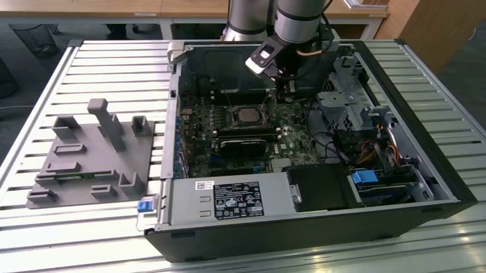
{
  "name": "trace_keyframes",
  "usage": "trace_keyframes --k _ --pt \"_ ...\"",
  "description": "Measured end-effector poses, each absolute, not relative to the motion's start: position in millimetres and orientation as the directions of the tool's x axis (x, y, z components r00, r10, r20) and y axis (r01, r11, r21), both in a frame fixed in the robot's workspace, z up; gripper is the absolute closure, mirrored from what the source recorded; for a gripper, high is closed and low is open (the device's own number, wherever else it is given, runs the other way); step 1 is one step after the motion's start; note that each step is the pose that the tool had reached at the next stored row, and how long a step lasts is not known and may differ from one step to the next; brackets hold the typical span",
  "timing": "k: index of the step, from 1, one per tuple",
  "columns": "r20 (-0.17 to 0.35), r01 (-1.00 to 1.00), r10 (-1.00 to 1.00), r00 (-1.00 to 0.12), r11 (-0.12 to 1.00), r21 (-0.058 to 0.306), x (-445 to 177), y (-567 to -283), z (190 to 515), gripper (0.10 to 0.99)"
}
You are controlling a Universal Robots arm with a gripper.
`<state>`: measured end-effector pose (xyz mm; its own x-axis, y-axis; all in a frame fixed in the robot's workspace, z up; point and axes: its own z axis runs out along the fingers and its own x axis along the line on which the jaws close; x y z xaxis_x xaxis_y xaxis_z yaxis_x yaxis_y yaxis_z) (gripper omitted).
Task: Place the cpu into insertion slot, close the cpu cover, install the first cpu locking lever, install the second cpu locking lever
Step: 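Close the cpu cover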
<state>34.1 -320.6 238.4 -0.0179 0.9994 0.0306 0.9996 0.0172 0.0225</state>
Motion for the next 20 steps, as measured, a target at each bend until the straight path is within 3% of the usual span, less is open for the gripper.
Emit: trace_keyframes --k 20 --pt "0.031 1.0 0.999 -0.018 0.017 0.023 24.7 -320.6 238.4 0.969"
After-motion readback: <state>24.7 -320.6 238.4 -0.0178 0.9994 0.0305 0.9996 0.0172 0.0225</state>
